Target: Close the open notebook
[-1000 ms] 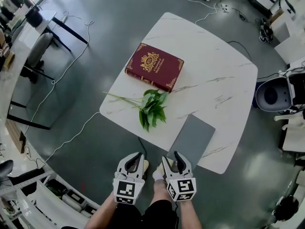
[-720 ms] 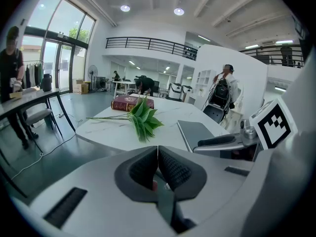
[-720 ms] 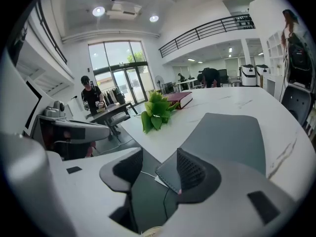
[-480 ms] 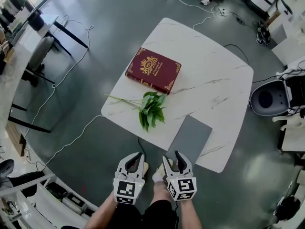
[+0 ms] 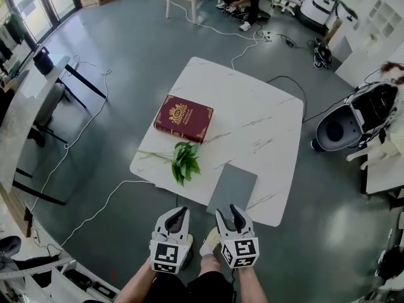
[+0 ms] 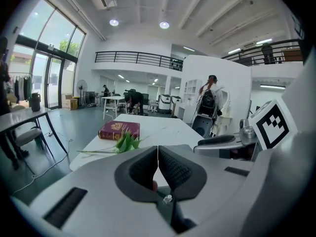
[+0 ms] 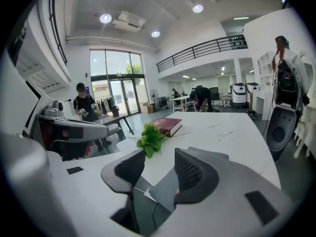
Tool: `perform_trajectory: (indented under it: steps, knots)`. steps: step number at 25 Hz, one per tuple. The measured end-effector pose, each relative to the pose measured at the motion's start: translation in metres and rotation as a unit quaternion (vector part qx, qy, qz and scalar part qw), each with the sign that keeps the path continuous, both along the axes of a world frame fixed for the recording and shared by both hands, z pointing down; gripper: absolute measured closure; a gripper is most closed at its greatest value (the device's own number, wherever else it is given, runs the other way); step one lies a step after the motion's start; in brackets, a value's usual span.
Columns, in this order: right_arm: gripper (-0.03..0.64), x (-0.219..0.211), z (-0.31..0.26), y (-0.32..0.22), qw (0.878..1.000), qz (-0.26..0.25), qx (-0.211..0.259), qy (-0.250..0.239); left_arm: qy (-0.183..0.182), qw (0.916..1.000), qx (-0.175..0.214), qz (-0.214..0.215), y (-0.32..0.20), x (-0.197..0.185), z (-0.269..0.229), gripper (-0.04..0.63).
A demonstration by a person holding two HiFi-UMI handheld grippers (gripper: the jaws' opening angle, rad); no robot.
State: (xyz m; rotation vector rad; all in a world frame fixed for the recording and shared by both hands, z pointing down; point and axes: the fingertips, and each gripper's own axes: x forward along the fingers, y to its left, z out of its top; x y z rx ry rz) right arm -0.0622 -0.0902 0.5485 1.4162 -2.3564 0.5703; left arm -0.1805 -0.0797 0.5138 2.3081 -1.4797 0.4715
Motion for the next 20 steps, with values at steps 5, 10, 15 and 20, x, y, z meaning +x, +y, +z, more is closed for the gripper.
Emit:
perform_trajectory:
  steps: [5, 10, 15, 20]
  knots:
    - [0.425, 0.029, -0.059, 0.009, 0.998, 0.037, 0.043, 0.005, 0.003, 0.9987, 0.042, 0.030, 0.004, 0.023, -0.058, 0.571]
    - [0.451, 0.056, -0.108, 0.025, 0.993, 0.078, 0.086, 0.010, 0.007, 0.9942, 0.086, 0.064, 0.011, 0.045, -0.106, 0.571]
    - [0.486, 0.078, -0.145, 0.048, 0.986, 0.114, 0.123, 0.019, 0.009, 0.9882, 0.119, 0.096, 0.023, 0.061, -0.141, 0.571]
    - [0.524, 0.090, -0.170, 0.074, 0.977, 0.148, 0.154, 0.025, 0.010, 0.9819, 0.145, 0.122, 0.040, 0.068, -0.166, 0.571]
